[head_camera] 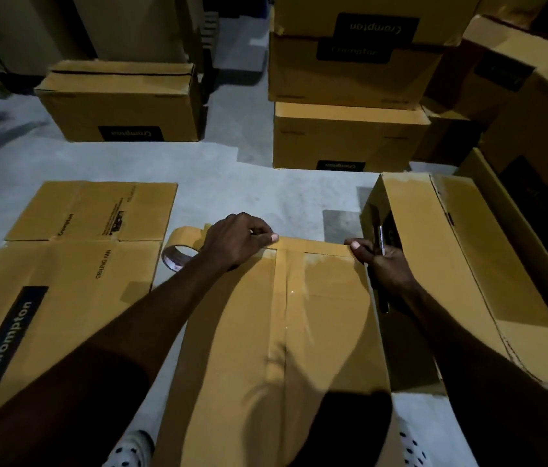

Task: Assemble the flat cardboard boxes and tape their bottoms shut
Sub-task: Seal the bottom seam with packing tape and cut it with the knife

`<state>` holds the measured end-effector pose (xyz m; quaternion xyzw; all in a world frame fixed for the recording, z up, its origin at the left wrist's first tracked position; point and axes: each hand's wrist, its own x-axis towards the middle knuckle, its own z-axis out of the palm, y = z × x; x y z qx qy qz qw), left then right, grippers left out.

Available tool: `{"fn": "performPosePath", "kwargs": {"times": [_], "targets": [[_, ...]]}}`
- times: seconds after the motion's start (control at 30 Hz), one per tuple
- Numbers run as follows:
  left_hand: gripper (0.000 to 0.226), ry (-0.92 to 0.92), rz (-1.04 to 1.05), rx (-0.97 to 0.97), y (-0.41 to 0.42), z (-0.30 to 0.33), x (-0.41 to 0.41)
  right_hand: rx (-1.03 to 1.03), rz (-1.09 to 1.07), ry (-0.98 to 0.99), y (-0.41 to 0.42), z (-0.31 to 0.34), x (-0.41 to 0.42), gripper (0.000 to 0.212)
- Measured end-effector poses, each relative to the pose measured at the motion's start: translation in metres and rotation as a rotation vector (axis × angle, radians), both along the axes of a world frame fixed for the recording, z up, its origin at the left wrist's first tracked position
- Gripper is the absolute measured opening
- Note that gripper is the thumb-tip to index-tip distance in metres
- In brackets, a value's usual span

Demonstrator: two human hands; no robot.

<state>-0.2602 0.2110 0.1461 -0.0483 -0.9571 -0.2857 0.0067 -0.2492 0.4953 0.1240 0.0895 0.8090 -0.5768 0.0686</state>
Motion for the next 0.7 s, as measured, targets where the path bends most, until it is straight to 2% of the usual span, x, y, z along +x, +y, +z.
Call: {"fn": "performPosePath", "kwargs": {"times": [0.13,0.27,0.43,0.6,0.67,0.7], "targets": [[0.027,-0.045,0.007,0.008,0.004,-0.003,-0.002,0.055,0.011,-0.047,0.001,0.003,-0.005,0.020],[0.034,-0.074,-0.042,-0.091,0.004,-0.004,0.001,0.215,0.164,-0.022,0.000,0.020,-0.017,0.012],[0.025,-0.057,-0.016,0.091,-0.018,0.008,0.001,0.393,0.223,0.129,-0.033,0.038,-0.037,0.015],[0.025,-0.161,-0.052,0.064,-0.064,0.017,0.006,0.378,0.316,0.141,-0.096,0.043,-0.039,0.020],[0.022,-0.151,-0.021,0.198,-0.072,0.013,0.008,0.412,0.355,0.130,-0.116,0.038,-0.035,0.021],[0.019,-0.107,0.063,0.315,-0.073,0.013,0.007,0.469,0.368,0.135,-0.122,0.037,-0.033,0.019]]}}
